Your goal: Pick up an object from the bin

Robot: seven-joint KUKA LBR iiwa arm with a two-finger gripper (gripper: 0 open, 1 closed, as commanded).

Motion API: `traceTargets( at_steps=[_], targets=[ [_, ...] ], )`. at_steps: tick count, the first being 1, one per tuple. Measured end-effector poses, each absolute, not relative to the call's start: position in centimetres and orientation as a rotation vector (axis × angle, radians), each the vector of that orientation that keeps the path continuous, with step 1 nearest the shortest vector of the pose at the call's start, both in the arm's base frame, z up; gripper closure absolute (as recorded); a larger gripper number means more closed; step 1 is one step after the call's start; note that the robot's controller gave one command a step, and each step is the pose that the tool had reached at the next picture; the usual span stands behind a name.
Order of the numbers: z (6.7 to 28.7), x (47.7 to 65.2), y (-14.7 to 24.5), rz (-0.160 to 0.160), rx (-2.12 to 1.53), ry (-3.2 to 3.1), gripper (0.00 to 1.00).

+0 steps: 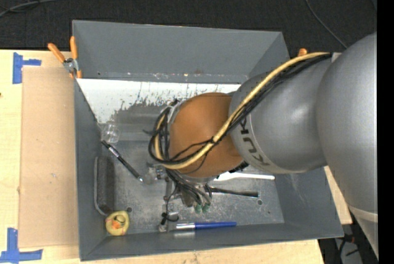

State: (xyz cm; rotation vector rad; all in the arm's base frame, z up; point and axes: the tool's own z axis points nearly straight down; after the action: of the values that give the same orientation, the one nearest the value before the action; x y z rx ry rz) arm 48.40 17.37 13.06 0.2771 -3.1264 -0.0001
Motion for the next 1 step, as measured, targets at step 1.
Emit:
traceTargets(
  at_steps=[1],
  targets=[
    [13.43, 47.17, 14.3, -0.001, 0.384, -3.118, 0.0]
  ],
)
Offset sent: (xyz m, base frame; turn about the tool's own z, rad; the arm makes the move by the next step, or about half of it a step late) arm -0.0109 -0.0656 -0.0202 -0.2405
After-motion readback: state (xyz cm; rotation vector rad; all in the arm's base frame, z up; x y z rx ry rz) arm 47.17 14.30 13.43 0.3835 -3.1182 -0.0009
